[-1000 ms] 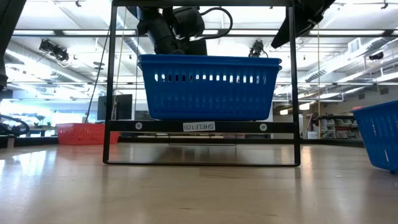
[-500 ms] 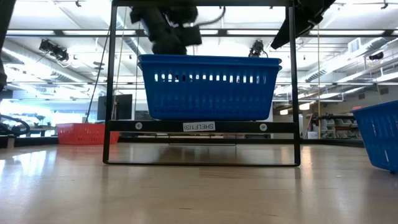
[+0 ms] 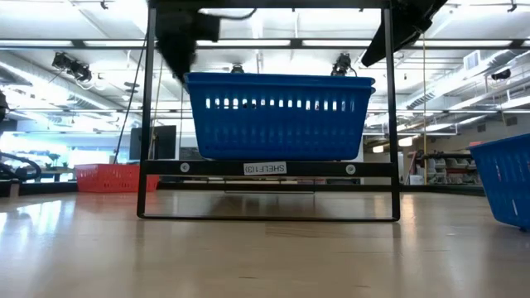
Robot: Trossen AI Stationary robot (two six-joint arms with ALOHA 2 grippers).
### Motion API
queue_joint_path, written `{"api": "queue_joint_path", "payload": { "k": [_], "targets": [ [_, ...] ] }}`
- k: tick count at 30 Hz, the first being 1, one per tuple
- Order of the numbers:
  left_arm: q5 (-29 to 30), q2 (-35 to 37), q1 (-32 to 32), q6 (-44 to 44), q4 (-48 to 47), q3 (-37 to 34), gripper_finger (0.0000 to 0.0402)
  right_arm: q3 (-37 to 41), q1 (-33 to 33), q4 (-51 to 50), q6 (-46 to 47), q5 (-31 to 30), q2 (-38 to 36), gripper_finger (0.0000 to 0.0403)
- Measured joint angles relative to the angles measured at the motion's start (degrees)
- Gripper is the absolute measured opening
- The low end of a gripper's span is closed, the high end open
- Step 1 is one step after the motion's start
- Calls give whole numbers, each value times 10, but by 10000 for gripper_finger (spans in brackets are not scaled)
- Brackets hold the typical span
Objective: Stack baskets on shelf by color
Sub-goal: Stack the top red bin on top of the red bin on the shelf
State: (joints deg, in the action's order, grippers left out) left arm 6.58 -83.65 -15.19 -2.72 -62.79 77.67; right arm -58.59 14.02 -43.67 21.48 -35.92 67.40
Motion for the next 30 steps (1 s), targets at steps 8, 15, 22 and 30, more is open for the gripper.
{"api": "queue_joint_path", "payload": {
  "k": [8, 15, 22, 30],
  "targets": [
    [114, 2, -44, 96, -100, 0, 77, 0, 0, 5, 15, 0, 23, 100],
    [117, 2, -125, 98, -98, -2, 135, 0, 0, 5, 14, 2, 65, 100],
    [115, 2, -216, 82, -63, -63, 189, 0, 0, 4, 10, 2, 96, 100],
    [58, 2, -293, 14, 82, -181, 217, 0, 0, 8, 9, -1, 90, 100]
  ]
}}
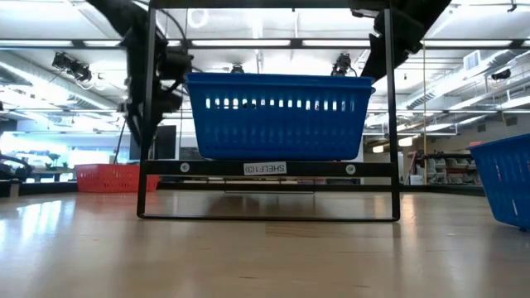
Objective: Stack baskets on shelf by color
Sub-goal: Stack the top red bin on top of the red bin on the shelf
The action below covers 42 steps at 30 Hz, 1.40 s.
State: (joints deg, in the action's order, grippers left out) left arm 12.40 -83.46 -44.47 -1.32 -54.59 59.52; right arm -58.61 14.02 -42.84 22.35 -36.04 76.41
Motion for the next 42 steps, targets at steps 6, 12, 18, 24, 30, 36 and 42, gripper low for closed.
{"api": "queue_joint_path", "payload": {
  "k": [6, 12, 18, 24, 30, 36, 42],
  "targets": [
    [3, 0, -43, -8, 55, -48, 218, 0, 0, 8, 0, -3, 0, 100],
    [-29, 0, -53, -4, 85, -85, 217, 0, 0, 8, 0, -3, 0, 100],
    [-36, -21, -44, 7, 103, -95, 205, 0, 0, 8, 0, -3, 0, 100],
    [-41, -32, -31, 3, 97, -94, 187, 0, 0, 8, -2, -3, 0, 100],
    [-42, -31, -28, 2, 62, -71, 185, 0, 0, 8, -2, -3, 0, 100],
    [-41, -31, -28, 2, 64, -75, 189, 0, 1, 8, 0, -3, 0, 100],
    [-41, -31, -28, 4, 83, -91, 186, 0, 1, 8, 0, -3, 0, 100]
  ]
}}
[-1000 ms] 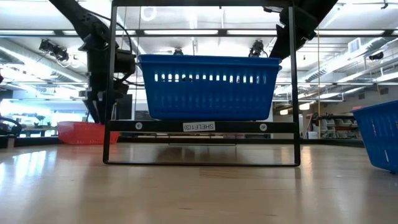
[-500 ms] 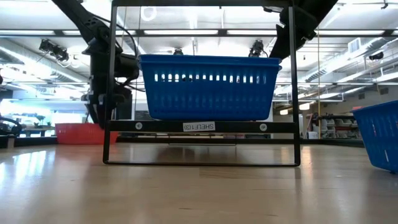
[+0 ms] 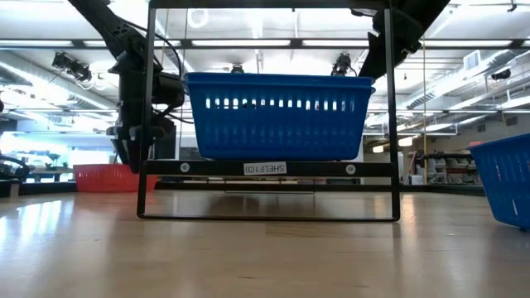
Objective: Stack baskets on shelf by color
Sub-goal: Stack the top red bin on top of the red bin on the shelf
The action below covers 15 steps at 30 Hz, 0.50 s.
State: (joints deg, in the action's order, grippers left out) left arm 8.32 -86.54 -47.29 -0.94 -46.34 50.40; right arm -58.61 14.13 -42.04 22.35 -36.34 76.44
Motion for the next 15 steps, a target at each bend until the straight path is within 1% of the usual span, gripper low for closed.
{"api": "queue_joint_path", "payload": {
  "k": [3, 5, 8, 10, 12, 13, 15],
  "targets": [
    [8, 0, 0, -17, 4, -5, 180, 0, 0, 0, 0, 0, 0, 100],
    [11, 0, 7, -30, -5, -7, 166, 0, 0, 0, 0, 0, 0, 100],
    [11, 0, 27, -44, -13, -7, 123, 0, 0, 0, 0, 0, 0, 100],
    [11, 0, 42, -48, -16, -7, 82, 0, 0, 0, 0, 0, 0, 100],
    [11, 0, 58, -57, -18, -7, 33, 0, 0, 0, 0, 0, 0, 100],
    [12, 0, 66, -58, -19, -7, 20, 0, 0, 0, 0, 0, 0, 100],
    [13, 0, 81, -57, -24, -6, 16, 0, 0, 0, 1, 0, 0, 100]
  ]
}}
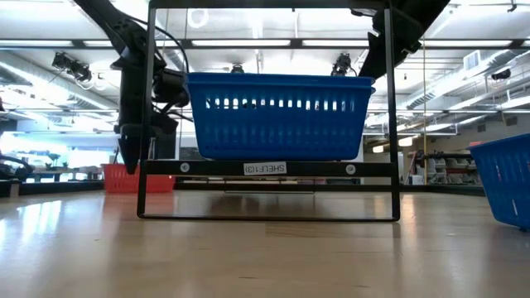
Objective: Stack baskets on shelf by color
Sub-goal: Stack the top red bin on top of the red bin on the shelf
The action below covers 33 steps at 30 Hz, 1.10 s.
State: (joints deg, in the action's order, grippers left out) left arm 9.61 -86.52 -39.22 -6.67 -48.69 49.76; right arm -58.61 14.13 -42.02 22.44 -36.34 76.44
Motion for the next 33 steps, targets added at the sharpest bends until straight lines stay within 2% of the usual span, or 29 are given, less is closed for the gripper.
{"api": "queue_joint_path", "payload": {
  "k": [4, 9, 16, 22, 25, 33],
  "targets": [
    [0, 0, 28, 2, -35, 10, 15, 0, 0, 0, 1, 0, 0, 100],
    [29, 0, 74, 11, -116, 54, 14, 0, 0, 0, 1, 0, 0, 100],
    [36, 0, 162, 15, -197, 147, 14, 0, 0, 0, 2, 1, 0, 100],
    [87, 0, 235, 64, -298, 256, 14, 0, 0, 0, 5, 2, 0, 100],
    [84, 0, 270, 69, -287, 301, 14, 0, 0, 0, 5, 3, 0, 100],
    [88, -1, 361, -79, -149, 315, 14, 0, 0, 0, 5, 4, 0, 100]
  ]
}}
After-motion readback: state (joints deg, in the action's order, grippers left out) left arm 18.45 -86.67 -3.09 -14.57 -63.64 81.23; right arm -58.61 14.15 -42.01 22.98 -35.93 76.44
